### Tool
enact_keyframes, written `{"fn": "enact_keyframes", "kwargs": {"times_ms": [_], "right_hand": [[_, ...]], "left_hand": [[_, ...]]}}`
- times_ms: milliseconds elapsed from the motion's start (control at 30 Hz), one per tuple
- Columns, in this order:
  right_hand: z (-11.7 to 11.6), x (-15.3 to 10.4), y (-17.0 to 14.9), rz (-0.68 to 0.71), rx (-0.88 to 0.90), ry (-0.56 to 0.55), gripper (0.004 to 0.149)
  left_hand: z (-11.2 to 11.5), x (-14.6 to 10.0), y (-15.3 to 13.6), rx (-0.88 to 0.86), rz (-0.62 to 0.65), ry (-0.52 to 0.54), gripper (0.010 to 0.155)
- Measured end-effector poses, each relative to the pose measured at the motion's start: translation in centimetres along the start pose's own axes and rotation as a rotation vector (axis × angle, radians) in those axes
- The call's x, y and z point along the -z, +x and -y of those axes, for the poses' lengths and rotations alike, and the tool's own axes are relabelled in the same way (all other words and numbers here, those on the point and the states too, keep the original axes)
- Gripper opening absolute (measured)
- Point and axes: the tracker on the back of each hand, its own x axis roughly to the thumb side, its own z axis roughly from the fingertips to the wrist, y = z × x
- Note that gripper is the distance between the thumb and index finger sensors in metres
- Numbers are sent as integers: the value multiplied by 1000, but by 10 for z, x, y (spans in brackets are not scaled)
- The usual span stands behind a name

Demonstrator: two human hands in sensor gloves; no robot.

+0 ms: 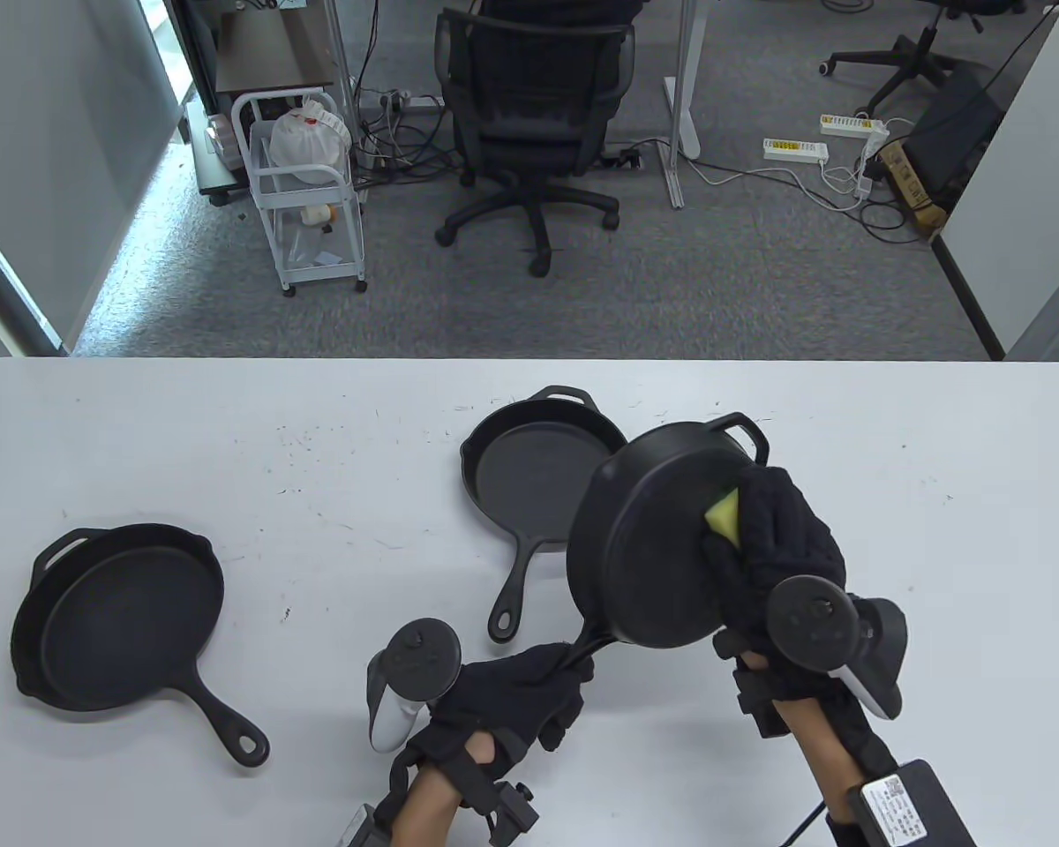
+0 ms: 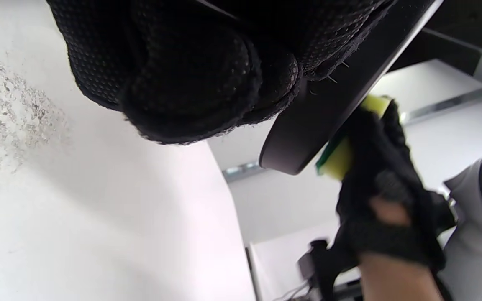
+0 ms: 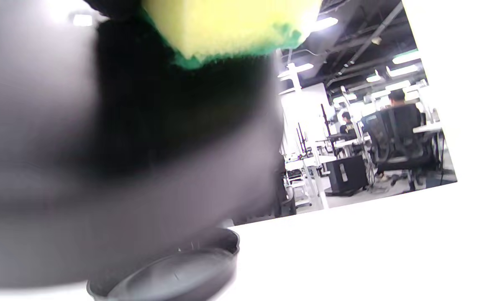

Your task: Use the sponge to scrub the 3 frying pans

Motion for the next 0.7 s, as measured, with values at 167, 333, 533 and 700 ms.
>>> {"fn": "enact_keyframes", "kwargs": {"times_ms": [167,333,533,700], "right_hand": [[-35,-30,35,186,-104,38,70],[-35,-45,79,381,-170,-70,70],[-4,-27,94,359,-197,-186,70],[25,5,46,118,68,-171,69]], "left_hand": [[-7,-3,-6,-77,-45,81,54],[-1,-3,-4,17,-66,86,54],[7,-1,3,217,-20,15,54],[12,1,6,185,22,-58,55]]}}
